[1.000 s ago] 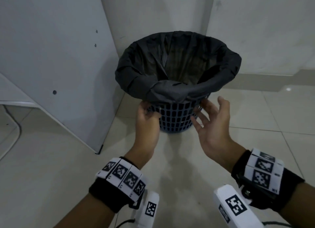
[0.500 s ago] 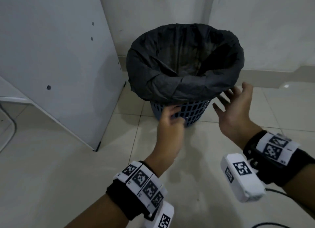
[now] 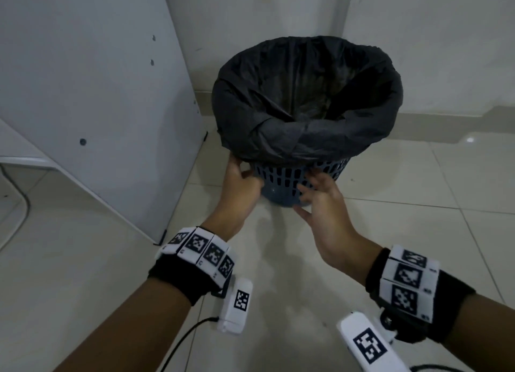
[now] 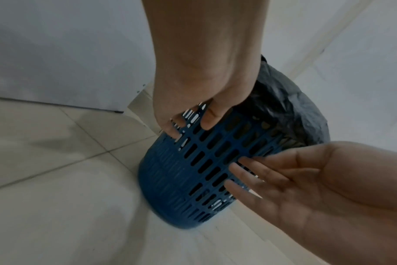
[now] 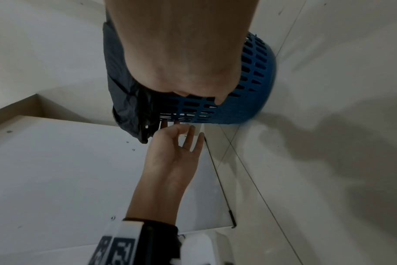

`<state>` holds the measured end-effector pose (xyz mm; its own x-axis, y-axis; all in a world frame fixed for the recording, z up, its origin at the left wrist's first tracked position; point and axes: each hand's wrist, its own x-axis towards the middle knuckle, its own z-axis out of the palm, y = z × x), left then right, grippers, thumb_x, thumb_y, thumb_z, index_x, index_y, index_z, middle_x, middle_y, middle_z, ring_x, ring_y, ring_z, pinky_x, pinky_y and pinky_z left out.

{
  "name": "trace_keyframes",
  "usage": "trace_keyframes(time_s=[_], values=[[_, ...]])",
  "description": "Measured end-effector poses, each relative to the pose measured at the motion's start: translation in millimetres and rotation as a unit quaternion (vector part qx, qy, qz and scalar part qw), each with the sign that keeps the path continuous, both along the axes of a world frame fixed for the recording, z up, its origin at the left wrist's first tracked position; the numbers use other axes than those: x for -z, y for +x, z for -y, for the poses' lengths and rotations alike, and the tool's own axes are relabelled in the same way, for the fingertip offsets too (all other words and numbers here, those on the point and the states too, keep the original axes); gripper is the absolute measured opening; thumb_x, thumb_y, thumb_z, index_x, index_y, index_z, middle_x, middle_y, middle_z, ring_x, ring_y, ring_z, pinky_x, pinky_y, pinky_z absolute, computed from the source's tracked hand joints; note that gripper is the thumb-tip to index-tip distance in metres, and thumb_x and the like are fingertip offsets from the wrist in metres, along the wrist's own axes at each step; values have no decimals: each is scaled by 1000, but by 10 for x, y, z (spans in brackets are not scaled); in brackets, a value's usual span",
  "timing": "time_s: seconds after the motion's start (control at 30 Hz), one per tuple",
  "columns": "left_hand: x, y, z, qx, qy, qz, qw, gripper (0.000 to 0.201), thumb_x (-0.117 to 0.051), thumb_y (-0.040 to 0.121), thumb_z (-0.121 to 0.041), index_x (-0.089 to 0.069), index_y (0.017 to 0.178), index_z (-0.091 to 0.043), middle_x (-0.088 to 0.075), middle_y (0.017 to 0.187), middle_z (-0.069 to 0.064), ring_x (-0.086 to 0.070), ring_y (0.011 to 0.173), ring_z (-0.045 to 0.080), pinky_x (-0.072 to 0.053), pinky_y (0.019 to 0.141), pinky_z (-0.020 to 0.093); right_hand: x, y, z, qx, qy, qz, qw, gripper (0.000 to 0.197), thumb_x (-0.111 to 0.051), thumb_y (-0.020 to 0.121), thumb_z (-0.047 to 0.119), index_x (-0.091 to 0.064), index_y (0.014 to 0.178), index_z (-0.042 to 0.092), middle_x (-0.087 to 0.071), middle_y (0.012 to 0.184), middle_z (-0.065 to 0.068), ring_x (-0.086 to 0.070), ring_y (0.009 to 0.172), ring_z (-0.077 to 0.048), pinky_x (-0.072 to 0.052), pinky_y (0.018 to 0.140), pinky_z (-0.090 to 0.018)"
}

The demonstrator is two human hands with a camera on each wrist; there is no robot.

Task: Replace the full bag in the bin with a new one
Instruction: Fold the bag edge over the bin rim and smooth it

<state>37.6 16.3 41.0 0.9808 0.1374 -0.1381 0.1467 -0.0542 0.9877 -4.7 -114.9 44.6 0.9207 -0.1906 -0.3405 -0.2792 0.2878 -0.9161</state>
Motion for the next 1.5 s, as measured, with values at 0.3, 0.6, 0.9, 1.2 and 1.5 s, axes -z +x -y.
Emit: trace_keyframes(time_s=[0.3, 0.6, 0.9, 1.2, 1.5], values=[[161, -389, 331, -4, 4, 72, 997, 73, -51, 83, 9, -49, 106, -60, -57, 117, -6, -57, 104, 12, -51, 92, 35, -30, 121, 344, 57, 38, 5, 998, 50, -35, 93, -2, -56, 134, 17, -68, 106, 8, -61, 108, -11, -52, 88, -32], [-58, -824, 436, -91, -142, 39, 985, 25, -50, 103, -29, -58, 127, -31, -66, 120, -5, -63, 107, 9, -54, 92, 31, -108, 2, 298, 60, 77, 24, 995, 31, -40, 103, 36, -64, 112, 18, -67, 107, 1, -62, 105, -21, -54, 93, -38], [-234, -720, 525, -19, -133, 18, 991, 19, -61, 99, -25, -68, 111, -12, -76, 102, 2, -72, 99, 15, -56, 97, 42, -165, -67, 238, -64, 120, 62, 989, 30, -48, 104, 27, -61, 124, 10, -73, 114, -8, -72, 102, -23, -60, 80, -33], [-238, -571, 538, -71, -214, -52, 973, 31, -55, 102, -27, -55, 132, -18, -66, 95, -5, -61, 79, 5, -50, 69, 21, -235, 149, 255, -81, 176, 14, 981, 14, -49, 104, 16, -62, 100, 17, -64, 87, -3, -56, 79, -15, -61, 71, -34], [-386, -716, 720, -141, -312, -140, 929, 11, -68, 94, -35, -73, 92, -25, -74, 74, -18, -62, 73, 0, -48, 77, 21, -213, 176, 183, -42, 115, 12, 992, 24, -48, 104, 15, -58, 123, 4, -71, 93, -4, -65, 81, -17, -55, 75, -35]])
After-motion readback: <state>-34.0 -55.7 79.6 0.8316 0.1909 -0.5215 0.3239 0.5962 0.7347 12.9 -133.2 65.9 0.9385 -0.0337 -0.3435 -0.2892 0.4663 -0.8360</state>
